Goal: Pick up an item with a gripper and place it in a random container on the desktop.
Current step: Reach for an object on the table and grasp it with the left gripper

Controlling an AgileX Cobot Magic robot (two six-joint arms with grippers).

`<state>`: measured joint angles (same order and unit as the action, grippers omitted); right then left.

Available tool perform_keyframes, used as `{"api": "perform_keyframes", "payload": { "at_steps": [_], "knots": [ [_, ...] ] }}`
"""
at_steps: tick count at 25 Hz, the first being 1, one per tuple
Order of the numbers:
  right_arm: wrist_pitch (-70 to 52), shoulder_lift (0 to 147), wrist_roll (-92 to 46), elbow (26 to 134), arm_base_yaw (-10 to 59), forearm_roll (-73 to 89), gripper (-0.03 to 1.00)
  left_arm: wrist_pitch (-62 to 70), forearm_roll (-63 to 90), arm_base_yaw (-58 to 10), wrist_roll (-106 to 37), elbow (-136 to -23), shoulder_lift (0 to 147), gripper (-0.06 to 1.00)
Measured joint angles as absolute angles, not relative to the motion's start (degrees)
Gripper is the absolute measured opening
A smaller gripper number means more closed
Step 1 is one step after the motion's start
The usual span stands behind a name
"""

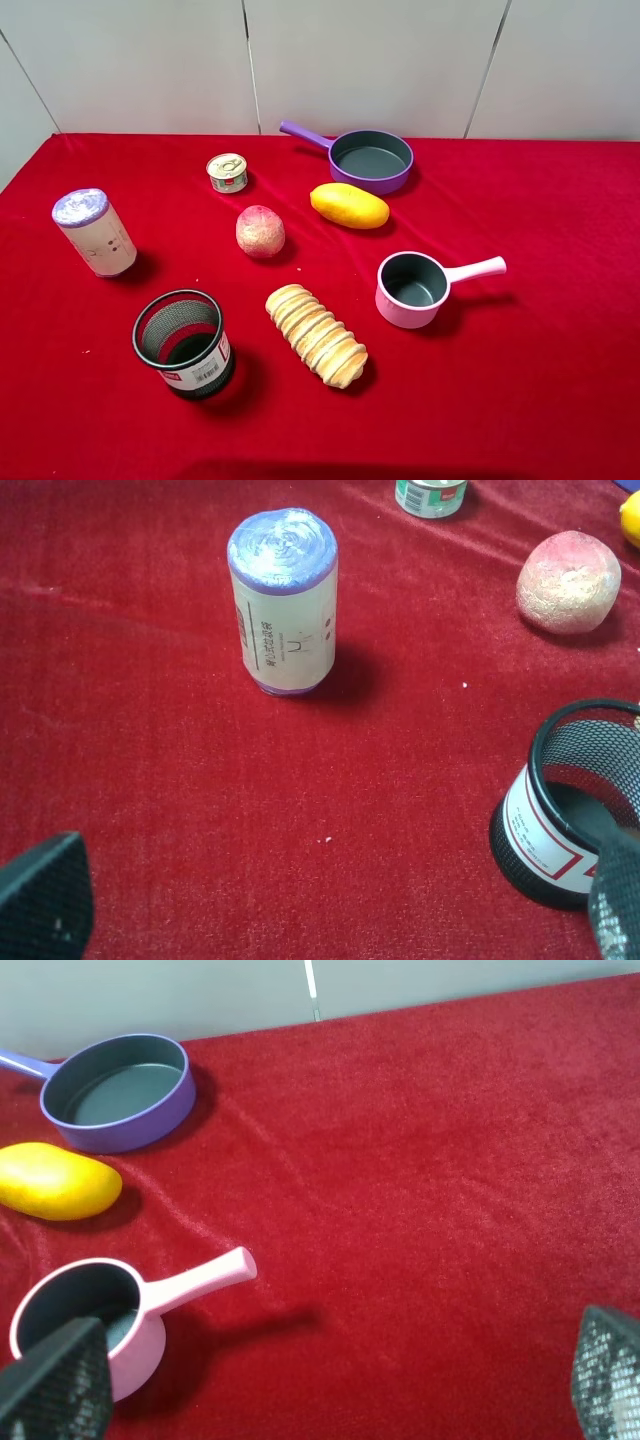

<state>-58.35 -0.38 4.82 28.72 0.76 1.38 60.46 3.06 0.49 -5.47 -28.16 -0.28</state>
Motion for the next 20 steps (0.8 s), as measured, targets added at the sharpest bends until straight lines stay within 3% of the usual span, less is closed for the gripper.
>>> {"api": "perform_keyframes", "payload": {
  "at_steps": [20],
  "knots": [
    [-58.35,-0.38,4.82,28.72,0.76,1.38,0.69,60.46,3.06,0.49,-5.47,-28.16,-0.28,0.99]
  ]
}}
